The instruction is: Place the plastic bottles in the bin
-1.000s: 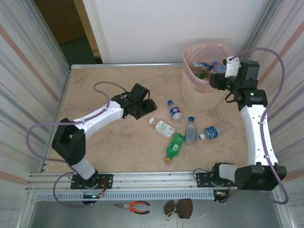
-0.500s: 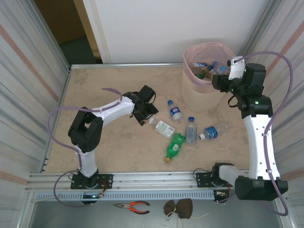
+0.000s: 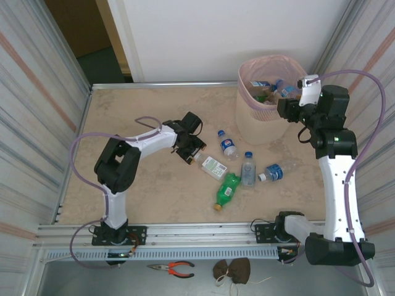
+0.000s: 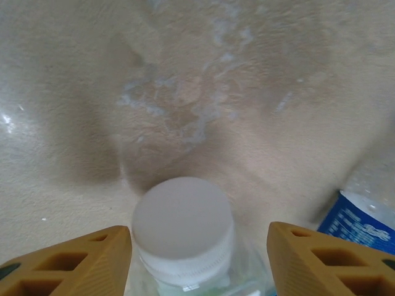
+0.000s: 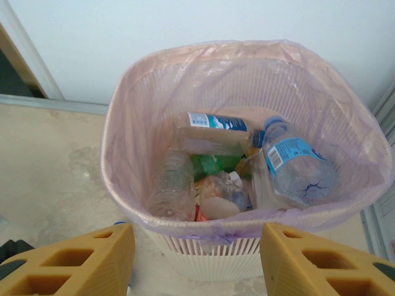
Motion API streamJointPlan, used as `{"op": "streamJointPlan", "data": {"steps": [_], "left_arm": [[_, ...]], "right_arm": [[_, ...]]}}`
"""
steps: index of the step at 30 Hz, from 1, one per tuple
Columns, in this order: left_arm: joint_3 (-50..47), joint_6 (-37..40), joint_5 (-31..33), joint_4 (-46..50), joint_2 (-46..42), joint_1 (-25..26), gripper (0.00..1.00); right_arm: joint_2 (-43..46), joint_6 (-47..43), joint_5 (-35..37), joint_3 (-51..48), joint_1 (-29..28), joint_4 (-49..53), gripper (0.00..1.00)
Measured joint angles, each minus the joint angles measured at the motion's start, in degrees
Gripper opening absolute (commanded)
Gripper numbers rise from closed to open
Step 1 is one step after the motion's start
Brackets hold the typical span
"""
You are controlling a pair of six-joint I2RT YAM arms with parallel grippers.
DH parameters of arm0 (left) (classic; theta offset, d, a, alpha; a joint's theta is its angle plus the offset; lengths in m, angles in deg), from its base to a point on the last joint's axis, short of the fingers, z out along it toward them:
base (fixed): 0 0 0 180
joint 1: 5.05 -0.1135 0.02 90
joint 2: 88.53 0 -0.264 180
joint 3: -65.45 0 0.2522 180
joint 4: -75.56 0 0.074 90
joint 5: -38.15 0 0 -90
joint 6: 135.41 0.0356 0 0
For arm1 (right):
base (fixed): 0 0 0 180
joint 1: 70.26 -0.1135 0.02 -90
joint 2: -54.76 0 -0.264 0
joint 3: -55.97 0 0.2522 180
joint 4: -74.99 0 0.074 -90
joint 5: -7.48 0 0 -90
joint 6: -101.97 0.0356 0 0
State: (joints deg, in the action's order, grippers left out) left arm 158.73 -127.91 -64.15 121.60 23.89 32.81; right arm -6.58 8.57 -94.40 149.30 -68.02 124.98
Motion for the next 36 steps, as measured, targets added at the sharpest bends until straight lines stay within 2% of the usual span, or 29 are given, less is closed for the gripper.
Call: {"op": "streamJointPlan", "data": {"steps": [4, 13, 23, 27, 36], "left_arm": [[-1.51, -1.68, -0.83, -1.14, 0.81, 0.00, 0.56], [-1.68, -3.26, -1.68, -2.64, 1.22, -0.04, 0.41], [-3.43, -2.82, -0.52, -3.67, -0.81, -1.44, 0.38], [-4.44, 0.11, 1.64, -4.57, -4.63, -2.32, 0.38], [-10.29, 12.57, 2.89, -17.20, -17.31, -4.17, 0.36]], "right_arm": [[0.00, 0.00, 0.04, 0.00, -0.02, 0.09, 0.54], [0.35, -0.02, 0.09, 0.00, -0.57, 0.28, 0.54], [1.18, -0.02, 0.26, 0.00, -3.45, 0.17, 0.54], [1.51, -0.02, -0.24, -0.20, -6.14, -0.37, 0.54], [3.17, 1.60, -4.66, -3.08, -10.29, -3.45, 0.56]]}}
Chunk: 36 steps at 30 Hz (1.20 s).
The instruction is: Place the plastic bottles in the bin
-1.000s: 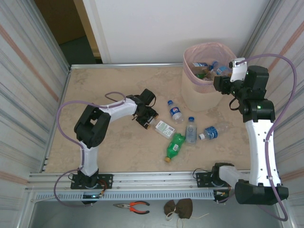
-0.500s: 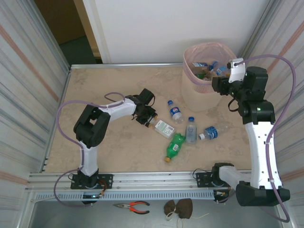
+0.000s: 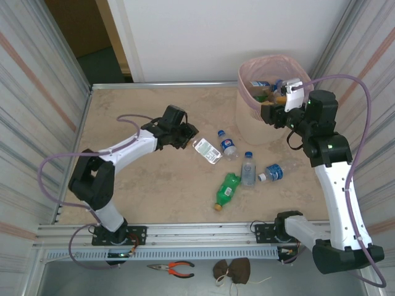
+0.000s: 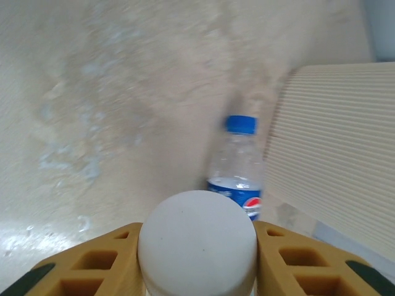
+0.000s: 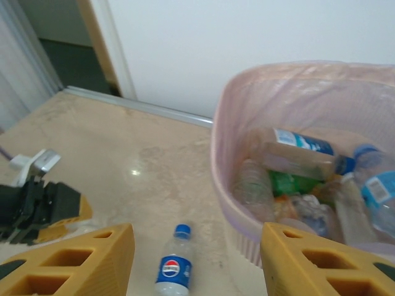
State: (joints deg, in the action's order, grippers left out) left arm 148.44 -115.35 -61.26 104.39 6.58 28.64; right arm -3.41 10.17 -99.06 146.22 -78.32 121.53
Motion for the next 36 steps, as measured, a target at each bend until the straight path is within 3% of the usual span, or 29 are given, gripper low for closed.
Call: {"op": "streamJointPlan", "data": {"steps": [7, 14, 26, 36], "left_arm": [[-2.03, 13.20, -1.44, -6.58, -7.54, -1.62, 0.34], [-5.73, 28.96, -8.22, -15.43, -16.24, -2.62, 0.31], [-5.66, 55.36, -26.80, -20.90, -25.33, -2.62, 0.24], [-2.69, 64.26, -42.60, -22.34, -30.12, -2.60, 0.19]], "right_arm": [[0.15, 1.90, -6.01, -0.76, -2.05, -3.63, 0.57], [0.15, 3.39, -12.33, -0.76, -4.61, -7.56, 0.58], [0.15, 2.93, -23.23, -1.84, -13.77, -11.98, 0.66], [0.15, -0.94, -29.68, -1.84, -21.86, -13.25, 0.83]]}}
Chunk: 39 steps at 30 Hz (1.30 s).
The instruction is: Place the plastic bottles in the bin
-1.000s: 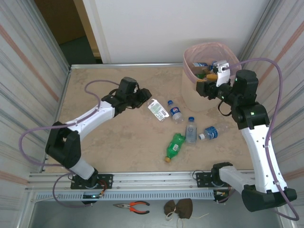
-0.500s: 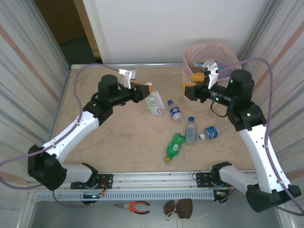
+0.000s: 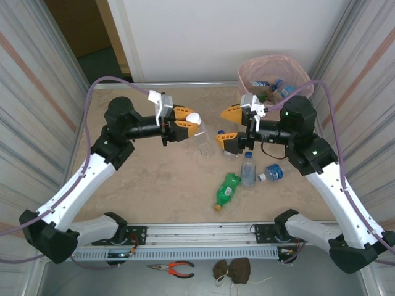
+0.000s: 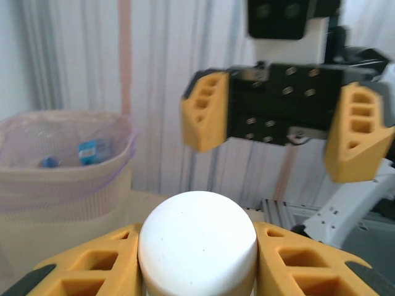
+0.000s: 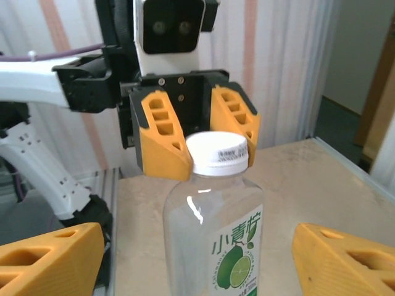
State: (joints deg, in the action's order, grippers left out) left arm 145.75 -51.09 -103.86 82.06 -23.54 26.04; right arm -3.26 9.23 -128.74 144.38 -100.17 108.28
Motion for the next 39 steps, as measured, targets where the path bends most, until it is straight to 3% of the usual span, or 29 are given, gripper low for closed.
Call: {"op": "streamJointPlan", "data": {"steps": [5, 10, 15, 21, 23, 28, 29, 39], "left_arm": [[1.62, 0.98, -6.49, -3.02, -1.68, 0.98, 0.19], [5.33, 3.48, -9.90, -2.29, -1.68, 4.11, 0.19], [7.39, 5.73, -9.90, -0.57, -1.70, 5.03, 0.19], [7.39, 5.86, -9.99, 0.37, -1.70, 5.03, 0.23], [7.39, 5.75, -9.99, 0.37, -1.70, 5.03, 0.28], [7.37, 6.45, -8.39, 0.52, -2.29, 5.05, 0.63], [7.28, 6.60, -7.63, 0.63, -2.49, 5.03, 0.66], [4.33, 7.67, 2.43, 1.49, -8.31, 5.03, 0.75]], "right_arm": [[-0.02, -2.05, -3.13, -0.66, -3.43, -0.20, 0.88], [-1.33, -3.87, -5.18, -0.61, -6.60, 0.22, 0.87], [-4.17, -6.16, -6.56, -0.35, -9.16, 2.89, 0.78], [-4.66, -7.13, -6.62, -0.02, -9.68, 3.96, 0.60], [-4.70, -7.04, -6.58, 0.22, -9.77, 4.33, 0.57], [-4.96, -6.75, -6.54, 0.76, -9.86, 4.55, 0.56], [-4.96, -6.73, -6.49, 0.90, -9.88, 4.57, 0.57], [-4.96, -4.35, 0.31, 4.90, -6.86, 5.75, 0.57]]}}
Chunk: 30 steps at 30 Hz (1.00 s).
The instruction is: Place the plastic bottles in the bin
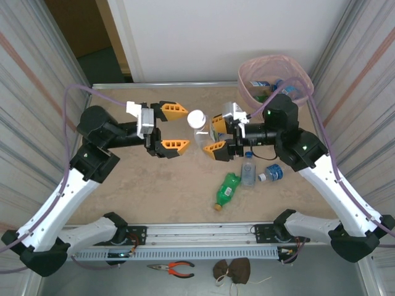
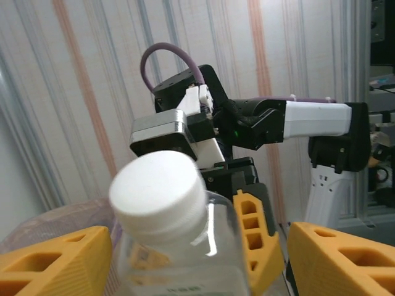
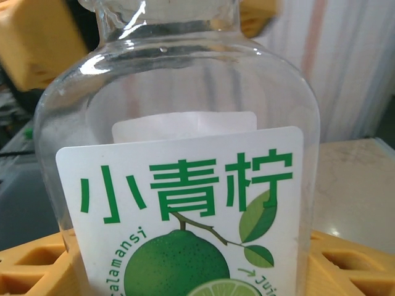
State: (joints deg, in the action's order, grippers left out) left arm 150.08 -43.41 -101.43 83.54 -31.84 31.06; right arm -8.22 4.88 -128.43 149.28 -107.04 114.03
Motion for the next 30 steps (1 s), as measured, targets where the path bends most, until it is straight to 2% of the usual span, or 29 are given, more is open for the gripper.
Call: {"op": "streamJointPlan", "data": {"steps": [5, 10, 13, 16, 20, 22, 30], "left_arm": [[-2.36, 0.39, 5.20, 0.09, -2.45, 0.00, 0.76], [-3.50, 0.37, 7.80, 0.50, -3.17, 0.00, 0.76], [-3.93, 0.37, 8.79, 0.92, -3.50, 0.00, 0.76], [-4.28, 0.37, 9.27, 1.31, -3.78, 0.00, 0.76], [-5.14, 0.35, 9.68, 1.31, -4.17, 0.00, 0.76], [-5.40, 0.35, 9.88, 1.31, -4.33, 0.00, 0.76], [-6.19, 0.37, 10.73, 1.70, -5.35, 0.00, 0.76]], "right_arm": [[-0.52, 6.25, 5.16, 0.35, 6.25, -2.21, 0.54], [-4.02, 15.76, 13.64, 2.86, 13.27, -4.66, 0.49], [-7.30, 22.56, 18.67, 5.25, 17.81, -5.68, 0.48], [-10.86, 31.04, 23.85, 7.08, 22.05, -6.60, 0.39], [-15.15, 42.91, 29.05, 7.26, 27.41, -7.93, 0.35], [-17.57, 48.24, 33.00, 7.50, 28.79, -7.82, 0.39], [-27.93, 66.47, 48.00, 19.02, 28.17, 3.26, 0.41]]}}
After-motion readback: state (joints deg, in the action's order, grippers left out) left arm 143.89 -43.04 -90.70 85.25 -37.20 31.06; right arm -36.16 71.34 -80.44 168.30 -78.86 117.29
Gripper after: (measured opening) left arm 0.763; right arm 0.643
